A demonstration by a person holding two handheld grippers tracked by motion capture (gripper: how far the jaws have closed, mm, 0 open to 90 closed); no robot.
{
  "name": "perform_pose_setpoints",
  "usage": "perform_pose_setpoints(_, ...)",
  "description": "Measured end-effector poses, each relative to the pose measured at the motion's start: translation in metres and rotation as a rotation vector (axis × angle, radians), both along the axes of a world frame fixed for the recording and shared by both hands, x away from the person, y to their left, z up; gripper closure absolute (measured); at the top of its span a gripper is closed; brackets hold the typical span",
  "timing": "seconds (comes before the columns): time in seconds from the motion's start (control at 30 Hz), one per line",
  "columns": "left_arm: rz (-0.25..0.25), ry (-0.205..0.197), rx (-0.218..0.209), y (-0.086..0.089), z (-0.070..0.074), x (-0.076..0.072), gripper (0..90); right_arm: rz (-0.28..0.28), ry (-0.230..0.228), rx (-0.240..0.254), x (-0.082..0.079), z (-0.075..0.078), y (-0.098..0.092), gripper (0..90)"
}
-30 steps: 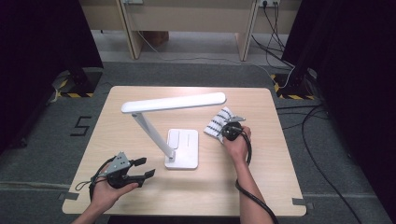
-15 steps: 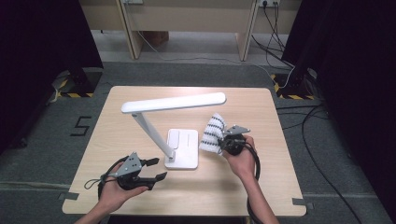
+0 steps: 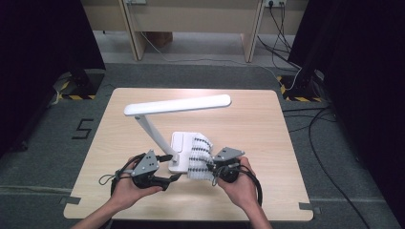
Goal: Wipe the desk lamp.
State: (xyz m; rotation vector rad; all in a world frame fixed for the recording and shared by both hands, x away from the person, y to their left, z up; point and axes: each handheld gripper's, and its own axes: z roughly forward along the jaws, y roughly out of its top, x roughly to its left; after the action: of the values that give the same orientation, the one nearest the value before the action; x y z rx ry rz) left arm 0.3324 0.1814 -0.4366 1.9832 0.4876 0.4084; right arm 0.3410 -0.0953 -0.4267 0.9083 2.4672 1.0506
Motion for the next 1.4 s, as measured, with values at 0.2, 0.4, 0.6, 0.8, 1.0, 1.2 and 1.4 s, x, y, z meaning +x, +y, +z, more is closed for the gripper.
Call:
perform_pose_setpoints(0.2, -0.030, 0.016, 0.014, -0.002, 0.003, 0.005, 27.0, 0.048, 0.018, 0.022, -0.005, -0.001, 0.013, 79.3)
perform_pose_setpoints(0.4, -0.036, -0.008, 0.022, -0.004, 0.006, 0.010, 23.2, 0.104, 0.034, 0.050, -0.010, 0.001, 0.024, 79.0)
perform_pose_setpoints(0.6, -0.056, -0.011, 0.044, -0.005, 0.002, 0.014, 19.0, 0.139, 0.041, 0.080, -0.010, 0.008, 0.027, 78.9)
perform_pose_setpoints(0.8, -0.097, -0.005, 0.066, -0.008, -0.003, 0.013, 17.7, 0.181, 0.037, 0.107, -0.012, 0.018, 0.030, 78.9)
perform_pose_setpoints(1.0, -0.146, -0.009, 0.090, -0.011, -0.007, 0.009, 21.2, 0.229, 0.042, 0.151, -0.012, 0.025, 0.036, 78.9)
perform_pose_setpoints(1.2, -0.173, -0.010, 0.081, -0.009, -0.006, 0.006, 44.3, 0.274, 0.056, 0.203, -0.012, 0.029, 0.041, 78.9)
perform_pose_setpoints(1.4, -0.158, 0.036, 0.034, 0.001, -0.004, 0.002, 67.4, 0.279, 0.066, 0.260, -0.010, 0.027, 0.045, 77.4)
